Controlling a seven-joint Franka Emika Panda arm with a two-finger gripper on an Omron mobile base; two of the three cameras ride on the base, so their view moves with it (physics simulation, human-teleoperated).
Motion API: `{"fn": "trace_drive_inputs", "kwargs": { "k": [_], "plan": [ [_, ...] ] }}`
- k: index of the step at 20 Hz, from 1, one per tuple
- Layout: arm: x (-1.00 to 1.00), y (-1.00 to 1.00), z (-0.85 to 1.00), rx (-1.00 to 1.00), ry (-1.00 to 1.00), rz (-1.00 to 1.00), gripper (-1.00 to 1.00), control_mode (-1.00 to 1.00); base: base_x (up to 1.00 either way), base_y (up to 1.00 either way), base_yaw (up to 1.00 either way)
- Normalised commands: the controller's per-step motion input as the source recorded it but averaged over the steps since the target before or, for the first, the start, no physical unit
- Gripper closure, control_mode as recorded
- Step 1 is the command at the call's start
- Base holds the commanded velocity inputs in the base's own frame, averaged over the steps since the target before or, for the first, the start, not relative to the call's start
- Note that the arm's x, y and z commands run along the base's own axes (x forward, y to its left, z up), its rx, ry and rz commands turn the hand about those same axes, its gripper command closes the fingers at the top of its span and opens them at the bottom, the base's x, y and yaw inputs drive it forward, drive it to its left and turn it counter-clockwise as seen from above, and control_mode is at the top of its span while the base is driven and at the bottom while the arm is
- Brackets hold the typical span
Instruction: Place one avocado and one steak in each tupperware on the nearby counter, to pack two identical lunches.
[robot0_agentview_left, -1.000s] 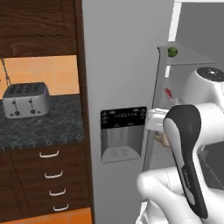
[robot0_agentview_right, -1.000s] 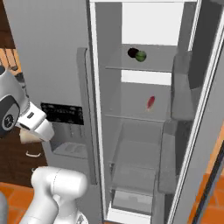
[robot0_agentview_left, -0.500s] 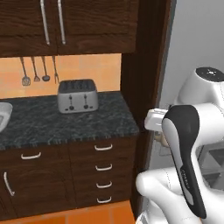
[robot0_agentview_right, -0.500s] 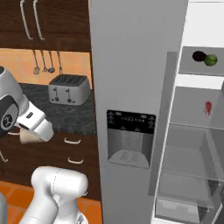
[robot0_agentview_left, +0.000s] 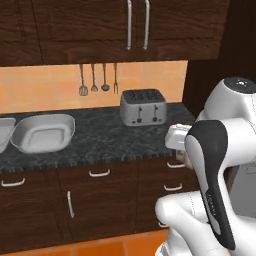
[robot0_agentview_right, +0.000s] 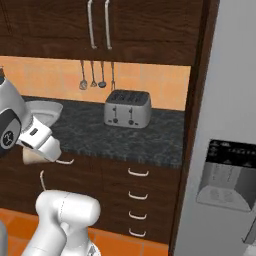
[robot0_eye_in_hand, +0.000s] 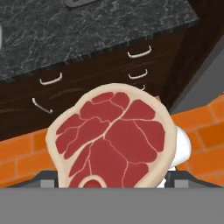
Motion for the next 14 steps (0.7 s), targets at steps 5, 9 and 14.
{"fn": "trace_drive_inputs", "kwargs": {
  "k": [5,9,14],
  "plan": [
    [0.0,0.0,0.0,0.0,0.0,0.0,1.0,1.0,0.43,1.0,0.02],
    [0.0,0.0,0.0,0.0,0.0,0.0,1.0,1.0,0.44,1.0,0.02],
    [0.0,0.0,0.0,0.0,0.0,0.0,1.0,1.0,0.32,1.0,0.02]
  ]
}}
